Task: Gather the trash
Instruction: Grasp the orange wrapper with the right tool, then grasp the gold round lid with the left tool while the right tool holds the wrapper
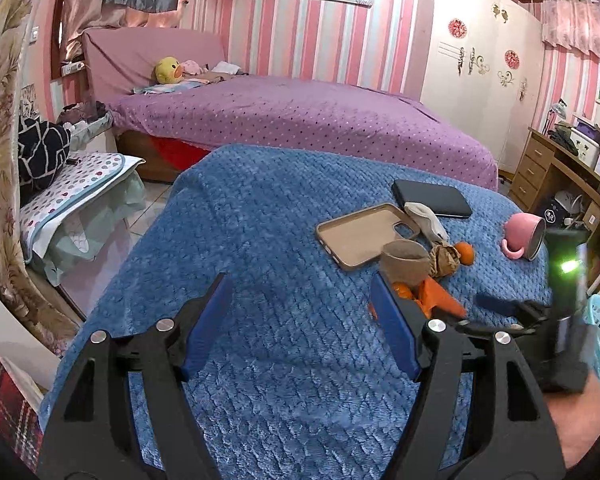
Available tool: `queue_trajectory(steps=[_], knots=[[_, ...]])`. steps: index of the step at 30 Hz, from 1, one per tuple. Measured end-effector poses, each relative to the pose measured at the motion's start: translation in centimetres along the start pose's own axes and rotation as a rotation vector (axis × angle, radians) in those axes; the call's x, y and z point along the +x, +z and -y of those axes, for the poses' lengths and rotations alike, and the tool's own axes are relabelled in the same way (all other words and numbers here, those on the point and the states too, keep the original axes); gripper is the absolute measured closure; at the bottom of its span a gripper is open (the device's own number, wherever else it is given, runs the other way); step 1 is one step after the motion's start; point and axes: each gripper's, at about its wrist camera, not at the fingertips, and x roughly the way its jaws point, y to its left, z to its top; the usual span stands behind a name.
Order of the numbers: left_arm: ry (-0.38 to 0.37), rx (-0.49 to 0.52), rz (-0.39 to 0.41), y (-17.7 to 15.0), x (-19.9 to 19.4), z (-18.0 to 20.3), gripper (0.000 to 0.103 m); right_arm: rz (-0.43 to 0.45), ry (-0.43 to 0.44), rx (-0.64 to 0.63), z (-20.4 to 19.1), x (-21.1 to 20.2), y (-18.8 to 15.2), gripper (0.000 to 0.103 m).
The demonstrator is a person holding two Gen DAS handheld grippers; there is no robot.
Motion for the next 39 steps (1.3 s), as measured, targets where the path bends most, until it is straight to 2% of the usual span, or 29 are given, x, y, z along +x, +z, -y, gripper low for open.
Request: queue_trajectory(steps=[2, 3, 4, 5, 7, 12, 18, 24, 27, 30, 32, 37, 39], knots=[[-0.003, 0.0, -0.003, 0.0, 0.1, 0.0, 0.033, -0.003, 0.006, -0.013, -0.4, 0.4, -0.1, 0.057], [-0.004, -0.001, -0.003, 0.0, 0.1, 0.0, 0.033, 0.001, 0.02, -0.024, -0.5, 0.2, 0.0, 0.063], [-0.008, 0.0, -0.005, 0.0, 0.2, 0.1, 0.033, 0.008, 0.027, -0.028, -0.6, 0.0, 0.0, 0.083], [-0.01, 0.005, -0.006, 0.0, 0.2, 0.4, 0.033, 0.019, 0.04, -0.032, -0.6, -0.5, 0.1, 0.093], [-0.013, 0.009, -0.004, 0.0, 0.2, 0.6, 0.033, 0.041, 0.061, -0.04, -0.7, -1.3, 0.1, 0.097], [-0.028, 0.019, 0.0, -0.1, 0.0, 1.7, 0.033, 0.129, 0.082, -0.041, 0.1, -5.0, 0.4, 0.1], [-0.079, 0.082, -0.007, -0.5, -0.1, 5.8, 0.033, 0.235, 0.03, 0.006, 3.9, -10.3, 0.4, 0.1], [-0.256, 0.131, -0.088, -2.4, 0.9, 13.0, 0.032, 0.265, -0.063, 0.06, 9.6, -13.7, -0.3, 0.1], [-0.287, 0.19, -0.116, -3.7, 1.3, 16.5, 0.032, 0.271, -0.09, 0.091, 12.5, -15.2, -0.8, 0.1], [-0.288, 0.275, -0.152, -5.3, 1.8, 20.2, 0.032, 0.281, -0.106, 0.113, 15.0, -16.5, -1.5, 0.1], [-0.275, 0.296, -0.179, -6.1, 2.3, 21.5, 0.032, 0.284, -0.118, 0.126, 16.4, -17.3, -1.9, 0.1], [-0.25, 0.309, -0.268, -8.1, 4.4, 23.5, 0.032, 0.29, -0.137, 0.141, 18.8, -18.7, -3.0, 0.1], [-0.225, 0.33, -0.274, -8.6, 4.9, 23.8, 0.032, 0.291, -0.139, 0.143, 19.0, -18.9, -3.1, 0.1]])
